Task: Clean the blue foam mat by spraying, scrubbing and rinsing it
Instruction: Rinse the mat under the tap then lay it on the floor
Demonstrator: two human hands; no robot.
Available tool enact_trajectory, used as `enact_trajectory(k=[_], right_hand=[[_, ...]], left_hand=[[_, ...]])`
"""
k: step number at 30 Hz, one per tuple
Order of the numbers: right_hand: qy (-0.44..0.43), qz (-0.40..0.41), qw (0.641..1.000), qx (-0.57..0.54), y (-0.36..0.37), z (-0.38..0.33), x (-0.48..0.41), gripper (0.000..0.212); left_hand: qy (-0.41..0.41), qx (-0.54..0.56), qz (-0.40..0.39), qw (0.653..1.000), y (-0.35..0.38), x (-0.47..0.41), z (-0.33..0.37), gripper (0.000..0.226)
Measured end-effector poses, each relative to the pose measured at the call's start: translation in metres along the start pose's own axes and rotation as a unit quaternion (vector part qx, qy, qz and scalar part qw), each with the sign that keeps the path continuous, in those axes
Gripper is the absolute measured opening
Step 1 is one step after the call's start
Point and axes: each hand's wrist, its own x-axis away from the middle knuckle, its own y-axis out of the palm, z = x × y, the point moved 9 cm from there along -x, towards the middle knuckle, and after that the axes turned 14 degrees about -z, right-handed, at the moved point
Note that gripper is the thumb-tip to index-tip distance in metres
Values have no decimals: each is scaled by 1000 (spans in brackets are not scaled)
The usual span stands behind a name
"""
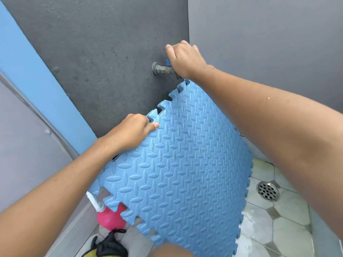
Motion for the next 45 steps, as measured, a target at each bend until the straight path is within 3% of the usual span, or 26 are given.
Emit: enact_trajectory(k=[5,10,13,15,16,18,20,23,26,29,31,33,35,37,40,41,42,45], right_hand=[[45,37,995,78,-5,3,5,50],[91,88,990,66,-10,4,11,50],[48,158,977,-135,-10,18,28,40],[13,241,925,-292,1,40,50,25],[38,267,899,-345,15,57,61,29],[164,227,866,-414,74,96,76,42],[263,122,857,-426,137,114,87,51],[255,58,882,-392,172,75,104,62],[141,57,914,-376,169,-20,146,65],[-9,41,955,-292,165,-121,229,66],[-112,24,972,-206,187,-152,279,67],[-153,37,972,-172,206,-136,299,67],[-121,39,975,-180,213,-99,291,69],[-17,41,970,-240,214,-51,264,70],[202,40,897,-390,212,10,223,70],[226,35,885,-405,207,9,211,70],[206,36,896,-392,197,-4,201,69],[13,75,940,-332,165,-71,188,62]], left_hand=[[3,8,0,1000,-1,0,0,61],[8,22,2,1000,-1,-1,-3,62],[8,34,-3,999,0,-4,-5,61],[11,47,-8,999,2,-5,-8,59],[14,55,-11,998,2,-6,-9,55],[17,81,-16,996,2,-7,-9,48],[16,113,-20,993,4,-8,-12,48],[7,155,-42,987,12,-12,-22,57],[-5,186,-51,981,13,-15,-25,53],[-5,212,-56,976,11,-14,-23,47],[-8,215,-63,974,13,-14,-24,49],[-16,214,-65,975,15,-12,-26,47],[-21,214,-63,974,14,-11,-25,48],[-22,214,-63,974,13,-10,-24,48],[-21,206,-64,976,10,-6,-20,45],[-21,205,-64,977,10,-5,-19,44],[-21,205,-61,977,10,-4,-19,44],[-18,160,-27,987,6,-4,-18,45]])
